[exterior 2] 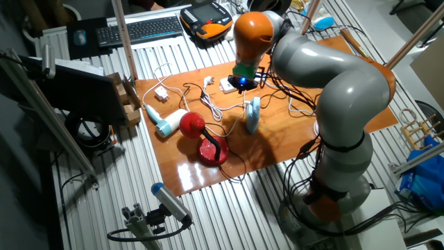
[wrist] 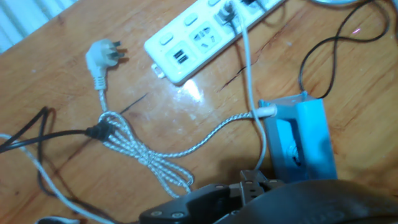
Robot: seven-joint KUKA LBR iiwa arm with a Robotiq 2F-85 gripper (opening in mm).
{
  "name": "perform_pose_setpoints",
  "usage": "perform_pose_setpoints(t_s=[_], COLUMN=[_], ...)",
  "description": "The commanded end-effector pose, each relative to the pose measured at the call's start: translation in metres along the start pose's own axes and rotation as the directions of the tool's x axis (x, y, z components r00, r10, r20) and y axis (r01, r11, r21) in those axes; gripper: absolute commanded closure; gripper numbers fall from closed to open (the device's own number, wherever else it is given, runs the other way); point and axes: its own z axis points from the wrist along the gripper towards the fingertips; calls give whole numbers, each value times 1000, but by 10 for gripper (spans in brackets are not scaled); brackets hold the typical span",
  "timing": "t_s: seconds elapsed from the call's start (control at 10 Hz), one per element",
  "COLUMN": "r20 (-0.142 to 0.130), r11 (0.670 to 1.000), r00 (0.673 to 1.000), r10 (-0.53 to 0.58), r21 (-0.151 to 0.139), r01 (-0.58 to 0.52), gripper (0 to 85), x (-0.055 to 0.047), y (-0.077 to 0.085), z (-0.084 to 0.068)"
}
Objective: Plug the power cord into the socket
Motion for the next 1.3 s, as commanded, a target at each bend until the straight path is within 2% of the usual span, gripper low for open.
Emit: perform_pose_setpoints(t_s=[0.0, 0.2, 0.3, 0.4, 0.5, 0.6, 0.7, 0.9, 1.2], r20=[0, 46, 54, 60, 57, 24, 6, 13, 20], r11=[1000, 987, 971, 961, 960, 958, 951, 939, 922], r00=[1000, 986, 970, 960, 959, 958, 951, 939, 922], r10=[23, 159, 239, 273, 278, 286, 308, 343, 387], r21=[3, 16, 6, 23, 24, 20, 27, 33, 25], r01=[-23, -160, -239, -275, -280, -286, -308, -343, -387], gripper=[850, 850, 850, 850, 850, 850, 850, 850, 850], x=[0, 0, 0, 0, 0, 0, 0, 0, -1], y=[0, 0, 0, 0, 0, 0, 0, 0, 2], z=[0, 0, 0, 0, 0, 0, 0, 0, 2])
